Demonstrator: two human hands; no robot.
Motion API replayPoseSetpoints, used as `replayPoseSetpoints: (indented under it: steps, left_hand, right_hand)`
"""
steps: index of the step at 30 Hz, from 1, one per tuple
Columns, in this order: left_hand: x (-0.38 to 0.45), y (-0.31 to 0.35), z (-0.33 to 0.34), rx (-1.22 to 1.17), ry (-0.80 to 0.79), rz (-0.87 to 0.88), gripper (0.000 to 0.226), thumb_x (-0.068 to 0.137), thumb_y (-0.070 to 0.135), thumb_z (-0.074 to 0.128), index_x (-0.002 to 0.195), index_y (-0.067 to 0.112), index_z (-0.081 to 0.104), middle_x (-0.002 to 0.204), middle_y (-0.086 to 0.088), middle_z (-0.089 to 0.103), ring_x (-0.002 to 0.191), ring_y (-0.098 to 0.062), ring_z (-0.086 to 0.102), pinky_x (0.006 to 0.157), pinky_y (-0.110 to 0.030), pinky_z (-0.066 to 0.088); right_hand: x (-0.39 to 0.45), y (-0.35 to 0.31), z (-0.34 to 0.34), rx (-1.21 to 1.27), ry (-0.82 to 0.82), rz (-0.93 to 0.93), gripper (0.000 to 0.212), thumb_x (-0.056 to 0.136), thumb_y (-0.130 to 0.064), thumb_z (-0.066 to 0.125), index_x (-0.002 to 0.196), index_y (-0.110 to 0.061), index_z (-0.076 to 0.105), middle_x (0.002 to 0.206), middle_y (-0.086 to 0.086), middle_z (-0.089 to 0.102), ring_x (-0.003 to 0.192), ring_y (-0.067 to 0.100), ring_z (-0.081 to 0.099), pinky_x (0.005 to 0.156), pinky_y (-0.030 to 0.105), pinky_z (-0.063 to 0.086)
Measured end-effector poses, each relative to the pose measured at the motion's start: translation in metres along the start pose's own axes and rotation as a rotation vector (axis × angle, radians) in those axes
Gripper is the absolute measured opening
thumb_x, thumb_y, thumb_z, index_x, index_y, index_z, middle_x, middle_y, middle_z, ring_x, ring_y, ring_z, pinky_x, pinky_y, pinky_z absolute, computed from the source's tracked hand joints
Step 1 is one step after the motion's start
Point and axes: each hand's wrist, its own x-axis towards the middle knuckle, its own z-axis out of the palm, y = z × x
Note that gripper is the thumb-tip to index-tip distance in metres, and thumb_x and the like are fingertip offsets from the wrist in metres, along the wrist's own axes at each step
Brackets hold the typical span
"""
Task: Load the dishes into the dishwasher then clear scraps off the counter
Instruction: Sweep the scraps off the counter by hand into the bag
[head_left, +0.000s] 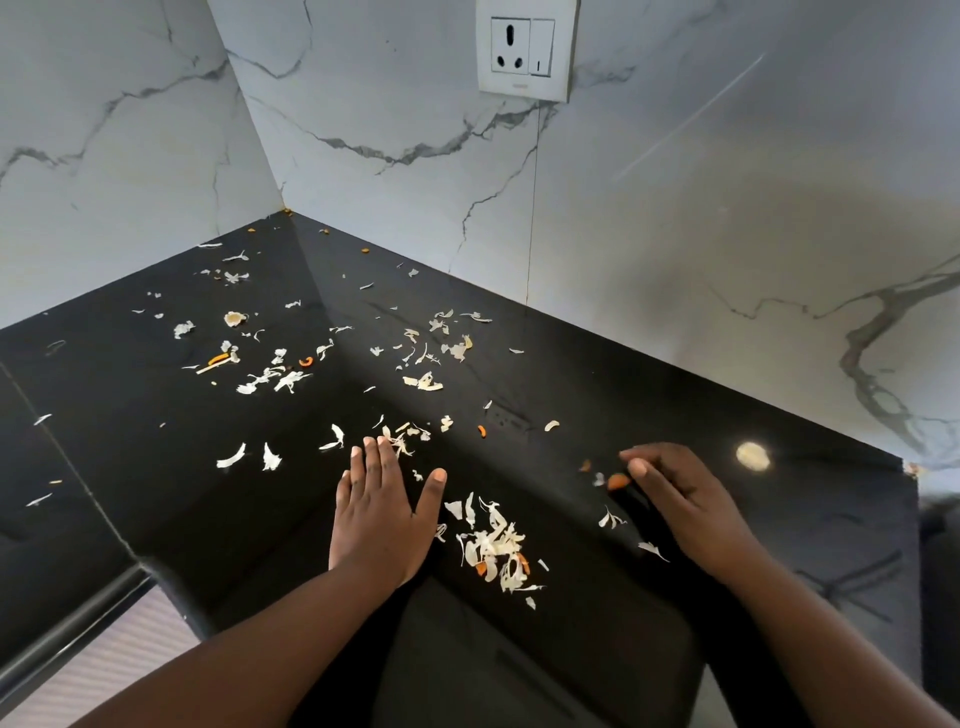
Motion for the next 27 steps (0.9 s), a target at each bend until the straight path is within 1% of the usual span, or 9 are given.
replayPoseSetpoints:
  steps: [3,5,6,9,11,13,18,23,27]
  left_hand:
    - [0.001,0.000,-0.001,-0.008,0.004,0.002,0.086,0.090,0.067,0.014,0.153,0.012,-0.007,0.161,-0.004,-0.009,0.146,-0.015,-0.015,0.119,-0.033,-0.006]
    - [-0.001,0.000,-0.001,-0.005,-0.004,0.003,0.086,0.090,0.067,0.014,0.153,0.012,-0.007,0.161,-0.004,-0.010,0.146,-0.015,-0.016,0.119,-0.033,-0.007]
    - [-0.002,-0.001,-0.001,-0.008,-0.005,0.003,0.086,0.090,0.067,0.013,0.152,0.012,-0.007,0.161,-0.004,-0.010,0.146,-0.015,-0.016,0.119,-0.033,-0.007]
    - [-0.002,0.000,-0.001,-0.011,-0.005,0.000,0.087,0.089,0.068,0.013,0.152,0.012,-0.008,0.161,-0.004,-0.010,0.146,-0.015,-0.016,0.119,-0.033,-0.007]
    - [0.000,0.000,-0.001,-0.006,-0.004,0.005,0.087,0.089,0.068,0.012,0.153,0.012,-0.007,0.161,-0.004,-0.010,0.146,-0.015,-0.016,0.119,-0.034,-0.006]
    - [0.001,0.000,-0.001,-0.007,-0.011,0.009,0.087,0.089,0.068,0.012,0.153,0.012,-0.007,0.161,-0.004,-0.010,0.146,-0.016,-0.016,0.119,-0.034,-0.006]
    - [-0.001,-0.001,-0.001,-0.038,-0.014,0.007,0.087,0.087,0.068,0.009,0.153,0.013,-0.007,0.161,-0.002,-0.010,0.146,-0.015,-0.017,0.119,-0.034,-0.006]
    - [0.000,0.000,-0.002,-0.041,-0.017,0.004,0.088,0.086,0.068,0.011,0.152,0.014,-0.009,0.161,0.000,-0.011,0.145,-0.013,-0.018,0.118,-0.032,-0.009]
    - [0.000,-0.001,-0.001,-0.065,-0.005,0.001,0.086,0.088,0.068,0.014,0.152,0.016,-0.010,0.160,0.002,-0.013,0.145,-0.011,-0.019,0.117,-0.031,-0.010]
  right_hand:
    - [-0.026,0.007,-0.012,0.200,0.154,0.078,0.061,0.075,-0.070,0.049,0.113,-0.025,0.063,0.111,-0.007,0.062,0.095,-0.007,0.058,0.081,0.013,0.041]
    - [-0.034,0.023,-0.030,-0.061,0.148,0.118,0.087,0.066,-0.083,0.043,0.132,-0.026,0.051,0.132,-0.002,0.052,0.121,0.009,0.049,0.099,0.028,0.039]
    - [-0.039,0.031,-0.037,-0.256,0.072,0.138,0.103,0.062,-0.090,0.039,0.142,-0.025,0.039,0.145,0.000,0.041,0.136,0.016,0.036,0.110,0.036,0.031]
    - [-0.051,0.041,-0.033,-0.681,-0.200,0.093,0.141,0.045,-0.105,0.025,0.153,-0.020,-0.008,0.160,-0.002,-0.008,0.147,0.015,-0.011,0.118,0.031,-0.006]
    - [-0.051,0.029,-0.017,-0.740,-0.298,0.032,0.145,0.041,-0.106,0.024,0.145,-0.021,-0.028,0.154,-0.003,-0.029,0.142,0.014,-0.026,0.115,0.028,-0.016]
    - [-0.046,0.007,0.005,-0.721,-0.363,-0.023,0.148,0.041,-0.106,0.028,0.144,-0.018,-0.031,0.150,-0.002,-0.035,0.140,0.016,-0.031,0.115,0.030,-0.017]
    - [-0.027,-0.039,0.077,-0.697,-0.410,-0.201,0.148,0.048,-0.104,0.033,0.146,-0.011,-0.027,0.152,0.002,-0.033,0.141,0.020,-0.030,0.118,0.036,-0.014]
    - [-0.002,-0.063,0.127,-0.608,-0.318,-0.217,0.135,0.061,-0.097,0.031,0.150,-0.009,-0.019,0.159,0.006,-0.020,0.145,0.018,-0.022,0.117,0.033,-0.013]
    - [0.014,-0.065,0.132,-0.502,-0.263,-0.222,0.123,0.069,-0.084,0.045,0.152,-0.013,-0.011,0.162,0.001,-0.009,0.147,0.013,-0.011,0.116,0.027,-0.008]
